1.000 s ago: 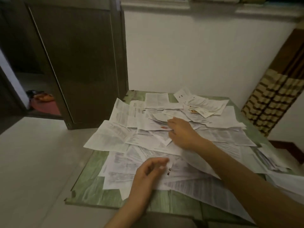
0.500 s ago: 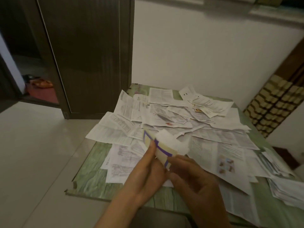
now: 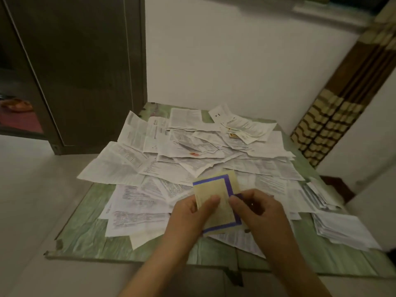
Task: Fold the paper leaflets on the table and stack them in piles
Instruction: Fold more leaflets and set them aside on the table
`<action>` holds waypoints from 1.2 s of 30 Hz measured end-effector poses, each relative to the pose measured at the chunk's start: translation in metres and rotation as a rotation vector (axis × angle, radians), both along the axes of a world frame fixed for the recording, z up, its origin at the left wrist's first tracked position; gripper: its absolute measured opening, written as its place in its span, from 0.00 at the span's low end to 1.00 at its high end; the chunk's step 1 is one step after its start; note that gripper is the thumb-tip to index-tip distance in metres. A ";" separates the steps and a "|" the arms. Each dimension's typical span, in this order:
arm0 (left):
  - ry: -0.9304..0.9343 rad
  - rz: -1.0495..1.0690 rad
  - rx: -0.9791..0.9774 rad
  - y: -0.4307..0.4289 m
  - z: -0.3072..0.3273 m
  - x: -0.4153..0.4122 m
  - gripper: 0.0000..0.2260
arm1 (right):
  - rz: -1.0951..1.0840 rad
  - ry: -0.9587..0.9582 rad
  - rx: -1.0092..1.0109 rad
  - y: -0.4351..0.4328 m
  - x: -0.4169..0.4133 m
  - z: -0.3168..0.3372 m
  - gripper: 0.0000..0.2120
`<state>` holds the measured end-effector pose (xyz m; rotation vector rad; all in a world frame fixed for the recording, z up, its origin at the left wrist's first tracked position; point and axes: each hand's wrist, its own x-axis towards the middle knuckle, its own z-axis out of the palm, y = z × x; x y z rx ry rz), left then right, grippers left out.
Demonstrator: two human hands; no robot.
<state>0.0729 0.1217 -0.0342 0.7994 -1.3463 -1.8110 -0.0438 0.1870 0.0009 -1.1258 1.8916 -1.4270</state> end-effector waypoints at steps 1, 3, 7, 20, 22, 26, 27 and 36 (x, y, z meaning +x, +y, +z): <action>-0.006 -0.011 -0.008 0.000 0.002 -0.001 0.11 | -0.019 -0.021 -0.011 0.000 -0.004 0.000 0.04; -0.002 -0.015 -0.007 0.000 0.007 -0.003 0.10 | -0.075 -0.090 -0.033 0.002 -0.011 -0.003 0.04; -0.009 0.042 0.012 -0.001 0.007 -0.009 0.09 | -0.042 -0.194 0.031 0.007 -0.020 -0.010 0.01; -0.293 -0.202 -0.263 0.000 0.005 -0.017 0.08 | 0.244 0.435 0.133 -0.010 -0.047 0.013 0.08; -0.243 -0.240 -0.134 -0.002 0.008 -0.016 0.08 | 0.133 0.199 0.080 -0.005 -0.053 0.010 0.09; -0.254 -0.245 -0.161 -0.006 0.012 -0.015 0.09 | 0.088 -0.216 0.098 0.001 -0.054 0.006 0.11; -0.257 -0.262 -0.159 -0.006 0.013 -0.015 0.09 | 0.093 -0.269 0.126 0.003 -0.054 0.007 0.11; -0.192 -0.150 -0.143 0.002 0.015 -0.031 0.10 | -0.045 -0.311 0.078 0.018 -0.060 0.002 0.16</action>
